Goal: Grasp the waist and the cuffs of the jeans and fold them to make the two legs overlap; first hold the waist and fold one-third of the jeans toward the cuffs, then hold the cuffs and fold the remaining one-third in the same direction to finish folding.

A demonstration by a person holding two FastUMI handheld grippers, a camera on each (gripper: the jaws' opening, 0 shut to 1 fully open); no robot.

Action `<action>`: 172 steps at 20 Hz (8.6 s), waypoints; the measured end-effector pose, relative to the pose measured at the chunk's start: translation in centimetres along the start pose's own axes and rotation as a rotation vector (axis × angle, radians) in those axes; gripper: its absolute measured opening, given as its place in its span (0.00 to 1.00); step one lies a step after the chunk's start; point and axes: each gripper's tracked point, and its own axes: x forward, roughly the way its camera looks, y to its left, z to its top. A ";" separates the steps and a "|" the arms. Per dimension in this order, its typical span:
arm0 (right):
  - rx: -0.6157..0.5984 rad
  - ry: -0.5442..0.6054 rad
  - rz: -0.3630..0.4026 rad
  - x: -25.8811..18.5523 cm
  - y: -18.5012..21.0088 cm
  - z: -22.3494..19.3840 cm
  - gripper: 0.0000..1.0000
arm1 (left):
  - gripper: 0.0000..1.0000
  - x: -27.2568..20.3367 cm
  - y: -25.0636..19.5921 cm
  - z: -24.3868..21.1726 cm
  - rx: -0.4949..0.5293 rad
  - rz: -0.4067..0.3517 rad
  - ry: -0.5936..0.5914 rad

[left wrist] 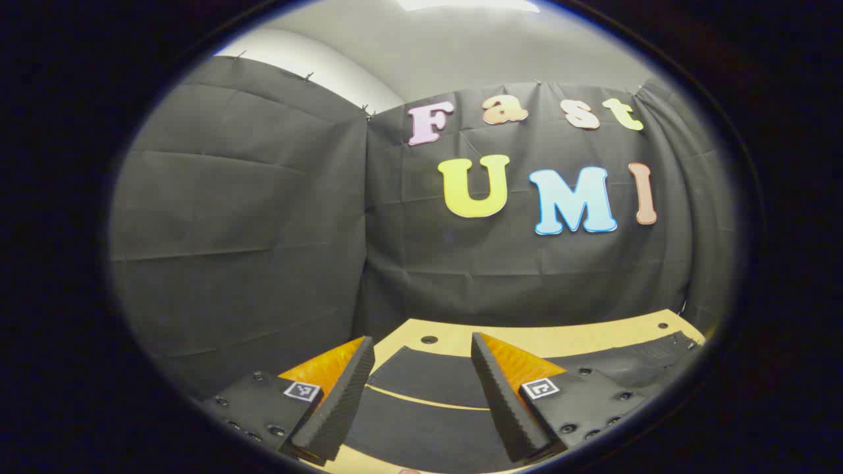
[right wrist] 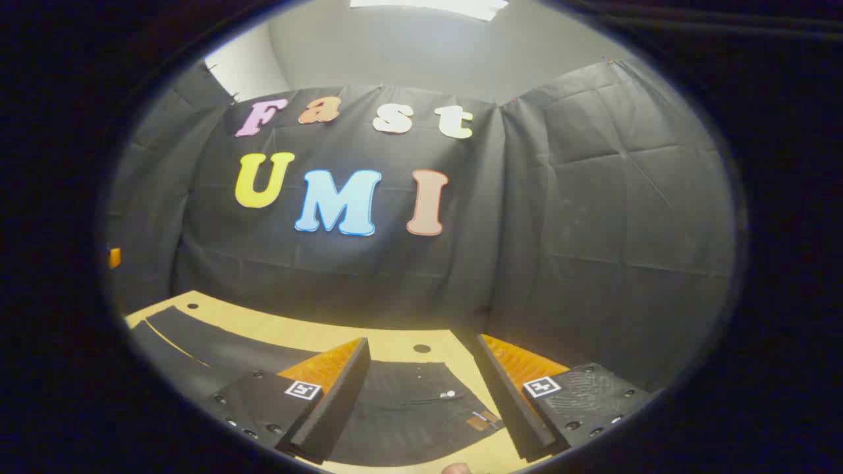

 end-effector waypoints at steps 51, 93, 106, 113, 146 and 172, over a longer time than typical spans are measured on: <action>0.707 0.889 -0.247 1.0 -4.0 -25.5 0.96 | 0.95 3.8 16.4 -28.1 -1.261 0.520 0.633; 1.078 1.059 0.206 7.4 -2.4 -20.5 0.03 | 0.08 7.3 11.6 -19.6 -1.379 0.303 0.699; 1.085 1.105 0.352 20.0 1.8 -9.7 0.02 | 0.08 23.3 8.2 -10.9 -1.419 0.208 0.767; 1.189 1.088 0.245 26.5 2.3 -13.7 0.02 | 0.08 33.0 5.2 -14.4 -1.359 0.155 0.829; 0.801 0.700 -0.024 28.4 -4.6 -16.8 0.85 | 0.98 34.6 -0.6 -7.0 -0.579 0.042 0.620; 0.514 0.586 -0.283 29.2 -4.5 -27.3 0.27 | 0.98 26.2 -5.4 -1.4 -0.251 -0.085 0.310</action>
